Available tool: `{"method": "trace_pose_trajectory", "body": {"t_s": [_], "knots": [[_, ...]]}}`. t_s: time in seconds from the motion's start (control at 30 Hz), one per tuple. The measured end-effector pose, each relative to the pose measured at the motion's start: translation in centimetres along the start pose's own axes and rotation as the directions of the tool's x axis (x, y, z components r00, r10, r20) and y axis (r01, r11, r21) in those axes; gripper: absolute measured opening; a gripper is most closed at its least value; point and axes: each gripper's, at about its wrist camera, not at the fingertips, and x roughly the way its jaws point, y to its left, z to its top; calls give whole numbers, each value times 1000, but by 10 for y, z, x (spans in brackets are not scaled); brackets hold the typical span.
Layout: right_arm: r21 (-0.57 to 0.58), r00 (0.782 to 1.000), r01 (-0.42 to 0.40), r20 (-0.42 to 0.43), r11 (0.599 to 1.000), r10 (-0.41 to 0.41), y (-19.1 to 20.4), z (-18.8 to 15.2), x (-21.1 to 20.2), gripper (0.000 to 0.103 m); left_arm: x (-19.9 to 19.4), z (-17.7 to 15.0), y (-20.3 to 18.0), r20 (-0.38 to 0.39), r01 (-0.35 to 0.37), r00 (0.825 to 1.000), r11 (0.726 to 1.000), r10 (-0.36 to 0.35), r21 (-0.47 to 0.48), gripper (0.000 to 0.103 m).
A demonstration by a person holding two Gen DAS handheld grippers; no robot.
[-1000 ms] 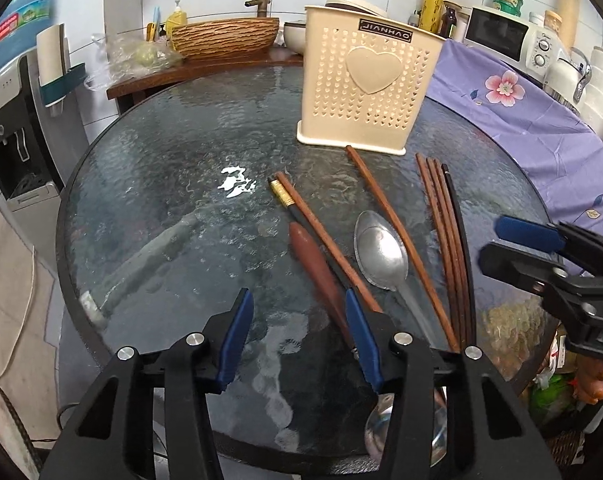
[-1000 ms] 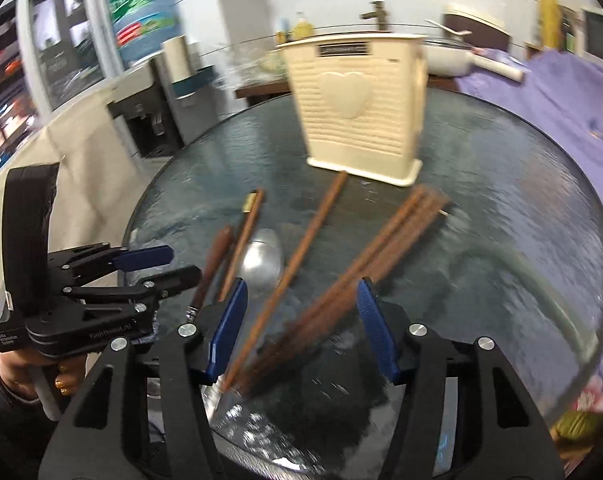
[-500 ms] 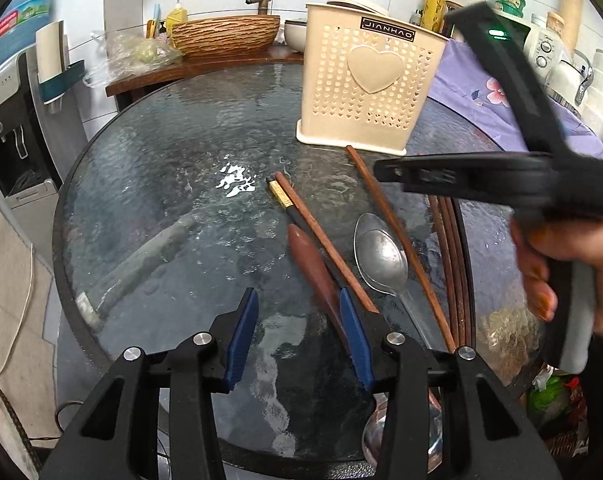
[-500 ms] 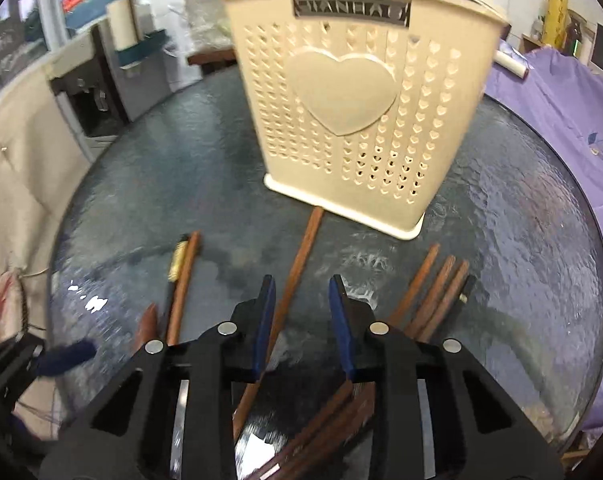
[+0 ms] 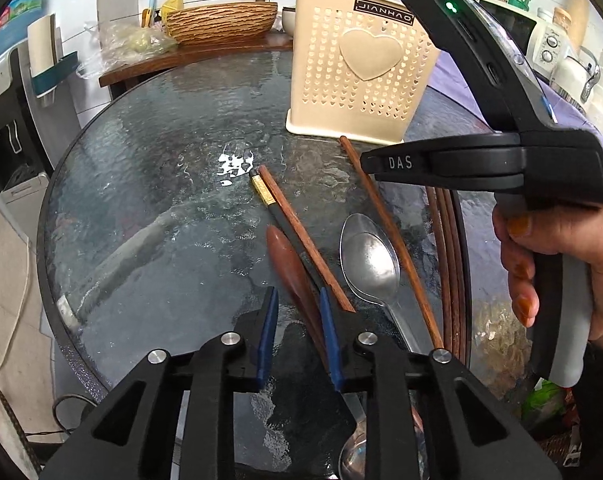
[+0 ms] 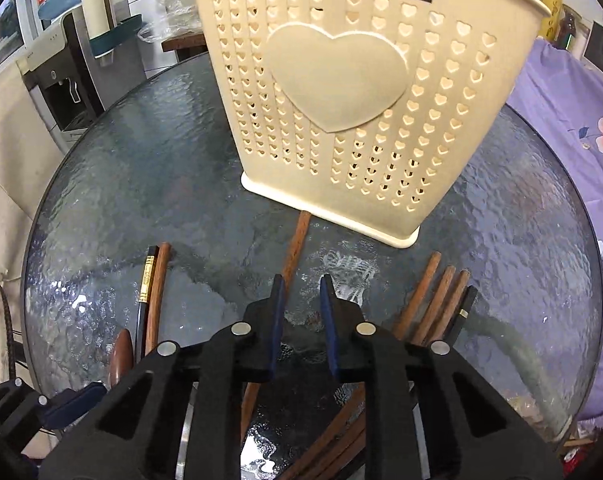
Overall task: Organize utensils
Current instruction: 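Close the left tool on the spoon handle while the right tool grips the brown chopstick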
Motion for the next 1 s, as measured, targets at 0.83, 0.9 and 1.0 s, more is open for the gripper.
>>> {"method": "trace_pose_trajectory", "body": {"t_s": [0.83, 0.9, 1.0], "knots": [[121, 996, -58, -55, 991, 65, 11, 30, 23, 17, 20, 24, 10, -24, 3, 1000, 1000, -4, -23, 18], [134, 998, -43, -29, 990, 48, 10, 29, 21, 17, 20, 25, 10, -24, 7, 1000, 1000, -7, -26, 18], [176, 995, -93, -28, 980, 99, 6, 31, 22, 18, 21, 25, 12, -23, 11, 1000, 1000, -12, -28, 18]]}}
